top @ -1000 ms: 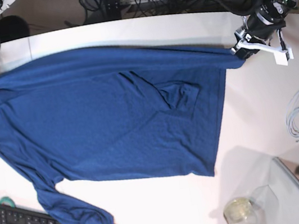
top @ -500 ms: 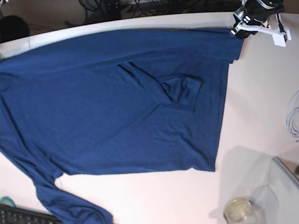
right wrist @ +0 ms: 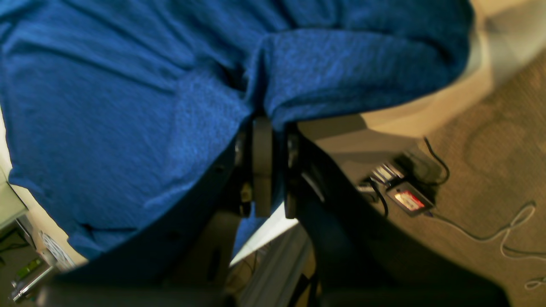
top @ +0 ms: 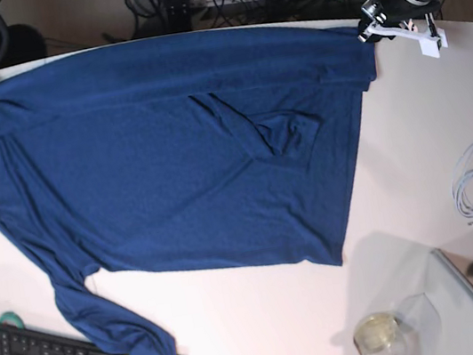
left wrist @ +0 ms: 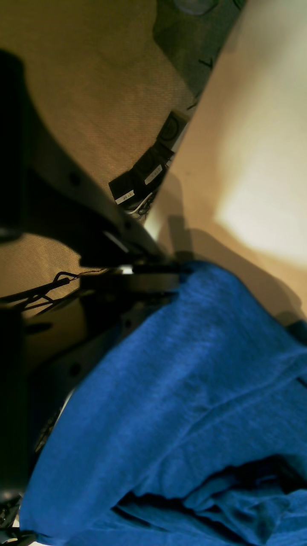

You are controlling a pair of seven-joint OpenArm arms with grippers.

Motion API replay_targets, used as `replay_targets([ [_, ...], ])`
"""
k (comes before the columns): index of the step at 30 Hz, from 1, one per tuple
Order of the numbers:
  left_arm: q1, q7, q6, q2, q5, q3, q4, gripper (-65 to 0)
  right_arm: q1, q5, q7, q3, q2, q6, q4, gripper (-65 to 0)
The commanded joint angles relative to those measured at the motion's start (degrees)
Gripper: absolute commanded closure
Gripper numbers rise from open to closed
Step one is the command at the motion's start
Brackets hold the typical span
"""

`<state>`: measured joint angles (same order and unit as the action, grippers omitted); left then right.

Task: Layout the t-shirt on the table in an organized manner, then fold the t-shirt properly
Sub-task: 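Pull the shirt edge taut between both grippers, away from each other, then release the shirt and lift both grippers away from the edge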

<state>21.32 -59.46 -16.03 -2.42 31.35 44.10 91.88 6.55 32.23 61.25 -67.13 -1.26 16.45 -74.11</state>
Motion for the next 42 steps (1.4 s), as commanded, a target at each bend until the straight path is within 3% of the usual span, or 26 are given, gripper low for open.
replay_targets([
  [1, 0.4, 2.2, -0.2, 0.4, 0.4, 0.2, 0.8, 0.0, 0.0, 0.7, -0.6, -0.2, -0.9, 0.2, -0.8, -0.6],
  [5, 1.8, 4.9, -0.2, 0.4, 0.4, -0.3, -0.7, 0.0, 0.0, 0.7, -0.5, -0.2, -1.0, 0.2, -0.8, -0.6],
  [13, 1.8, 4.8, -0.2, 0.5, 0.4, -0.3, -2.2, 0.0, 0.1, 0.7, -0.3, -0.5, -0.6, 0.2, -0.8, -2.0],
  [15, 1.7, 4.8, -0.2, 0.5, 0.4, -0.3, -2.2, 0.0, 0.6, 0.8, -0.4, -0.5, -0.5, 0.2, -1.1, -6.8],
  [20, 1.6, 4.7, -0.2, 0.5, 0.4, -0.3, -1.9, 0.0, 0.7, 0.9, -0.6, -0.6, -0.5, 0.2, -1.2, -29.0],
  [24, 1.6, 4.7, -0.2, 0.4, 0.4, -0.3, 0.7, 0.0, 0.7, 0.9, -0.3, -3.2, -0.5, 0.2, -2.8, -31.8],
  [30, 1.7, 4.6, -0.2, 0.3, 0.4, 0.3, 4.1, -19.3, 1.5, 0.9, -0.3, -5.3, 1.2, 0.2, -11.8, -33.2],
  [34, 1.7, 4.6, -0.2, 0.3, 0.6, 0.3, 5.6, -23.7, 1.6, 0.9, -0.7, -5.4, 1.2, 0.2, -13.9, -47.1],
  [36, 1.7, 4.6, -0.2, 0.3, 0.6, 0.4, 6.0, -25.2, 1.1, 0.9, -1.0, -5.4, 0.8, 0.2, -13.9, -51.0],
  [39, 1.5, 4.8, -0.1, 0.4, 0.6, 3.7, 6.1, -26.0, 0.5, 0.8, -4.9, -4.1, -2.0, 0.3, -13.2, -50.9],
  [42, 0.0, 4.6, -0.1, 0.7, 0.7, 9.1, 6.1, -26.2, -1.9, 0.8, -10.4, 2.6, -6.5, 0.3, -8.9, -50.9],
])
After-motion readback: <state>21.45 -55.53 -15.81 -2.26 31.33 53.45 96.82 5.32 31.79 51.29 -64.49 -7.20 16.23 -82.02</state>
